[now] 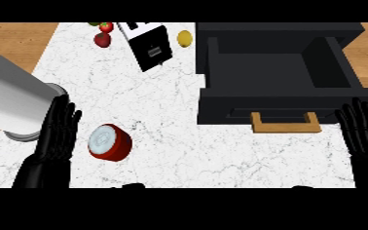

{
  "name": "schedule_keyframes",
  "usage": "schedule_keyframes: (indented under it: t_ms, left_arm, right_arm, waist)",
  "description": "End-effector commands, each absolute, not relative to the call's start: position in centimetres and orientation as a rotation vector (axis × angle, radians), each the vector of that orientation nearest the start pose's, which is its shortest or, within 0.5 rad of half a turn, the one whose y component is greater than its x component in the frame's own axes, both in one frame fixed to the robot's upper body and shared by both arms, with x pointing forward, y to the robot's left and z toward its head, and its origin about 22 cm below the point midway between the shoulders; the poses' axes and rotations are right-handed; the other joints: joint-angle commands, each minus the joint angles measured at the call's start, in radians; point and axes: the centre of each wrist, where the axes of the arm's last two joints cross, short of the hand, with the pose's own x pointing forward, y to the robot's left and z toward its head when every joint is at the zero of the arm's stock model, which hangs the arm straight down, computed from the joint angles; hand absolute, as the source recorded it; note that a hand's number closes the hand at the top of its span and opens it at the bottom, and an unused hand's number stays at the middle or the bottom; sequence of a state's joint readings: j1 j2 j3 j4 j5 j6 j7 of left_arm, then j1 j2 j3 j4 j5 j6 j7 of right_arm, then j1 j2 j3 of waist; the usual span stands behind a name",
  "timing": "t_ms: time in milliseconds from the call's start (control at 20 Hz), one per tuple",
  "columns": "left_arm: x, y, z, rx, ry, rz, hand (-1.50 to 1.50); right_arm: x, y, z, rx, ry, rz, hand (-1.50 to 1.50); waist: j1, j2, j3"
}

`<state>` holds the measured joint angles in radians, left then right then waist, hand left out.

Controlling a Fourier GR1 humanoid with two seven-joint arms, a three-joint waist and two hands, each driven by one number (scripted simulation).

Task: Pick up the can, place it into the drawer and close the drawer

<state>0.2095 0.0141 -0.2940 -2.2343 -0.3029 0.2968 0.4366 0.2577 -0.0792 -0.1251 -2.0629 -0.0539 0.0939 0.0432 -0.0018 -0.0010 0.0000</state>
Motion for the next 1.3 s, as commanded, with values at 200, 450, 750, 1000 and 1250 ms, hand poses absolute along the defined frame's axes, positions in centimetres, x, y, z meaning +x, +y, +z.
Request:
schedule_keyframes:
  t_ms: [200,450,750,1000,1250]
  left_arm:
    - [17.1,18.3,8.6,0.236,-1.630,0.091,-1.50]
    - [17.1,19.7,7.2,0.245,-1.622,0.101,-1.50]
    - [18.5,21.5,4.5,0.275,-1.611,0.117,-1.50]
    - [17.3,21.6,2.6,0.271,-1.598,0.117,-1.50]
    - [17.4,22.6,1.4,0.297,-1.571,0.121,-1.50]
  right_arm:
    - [16.1,-29.9,8.6,-0.167,-1.796,0.013,-1.50]
    - [16.9,-29.5,8.2,-0.183,-1.779,0.032,-1.50]
    - [15.2,-28.8,7.8,-0.176,-1.781,0.003,-1.50]
    - [16.7,-29.4,6.9,-0.176,-1.779,0.010,-1.50]
    - [17.5,-29.7,9.8,-0.168,-1.779,0.020,-1.50]
  waist:
    - [0.000,0.000,0.000]
    - [0.002,0.000,0.000]
    - [0.000,0.000,0.000]
    - [0.003,0.000,0.000]
    - [0.004,0.000,0.000]
